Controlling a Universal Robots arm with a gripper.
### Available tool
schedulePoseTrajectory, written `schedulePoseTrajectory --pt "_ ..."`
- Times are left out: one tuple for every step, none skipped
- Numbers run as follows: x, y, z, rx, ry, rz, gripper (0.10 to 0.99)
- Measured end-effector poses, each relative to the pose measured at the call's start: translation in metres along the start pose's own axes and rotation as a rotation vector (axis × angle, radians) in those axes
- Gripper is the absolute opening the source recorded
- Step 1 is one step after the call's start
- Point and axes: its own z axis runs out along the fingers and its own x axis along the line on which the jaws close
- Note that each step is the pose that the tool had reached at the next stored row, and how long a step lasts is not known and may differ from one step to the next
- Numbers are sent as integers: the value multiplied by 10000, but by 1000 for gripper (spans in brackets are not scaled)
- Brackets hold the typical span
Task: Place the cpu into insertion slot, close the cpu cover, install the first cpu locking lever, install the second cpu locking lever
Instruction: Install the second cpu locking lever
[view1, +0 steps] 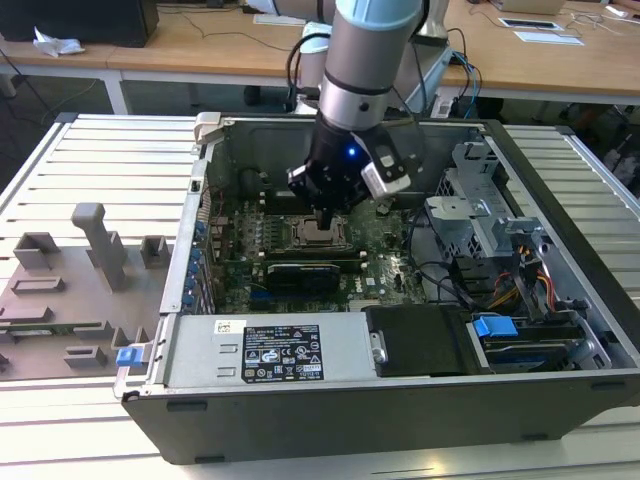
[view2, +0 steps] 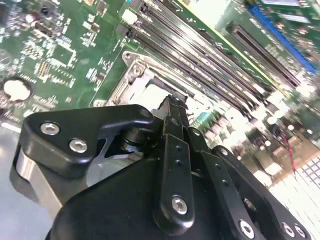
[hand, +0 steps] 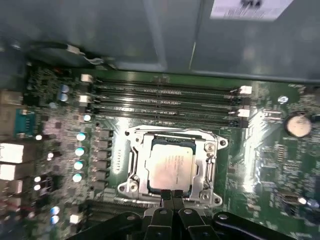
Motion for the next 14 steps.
schedulePoseTrajectory --pt "6 1 -59 1 1 0 106" --pt "10 3 -114 0 0 0 106" --pt "13 3 -145 0 0 0 106" --pt "15 4 -166 1 1 0 106" --pt "16 4 -172 1 1 0 106" --pt "15 4 -174 -1 0 0 106" --pt "16 4 -174 -3 -1 0 106" --pt "16 4 -175 0 0 0 106" --pt "16 4 -176 1 1 0 106" --pt "16 4 -176 0 1 -1 106" --pt "16 4 -176 0 1 0 106" --pt "16 4 -176 0 0 0 106" --pt "16 4 -176 0 1 0 106" --pt "16 4 -177 0 0 0 106"
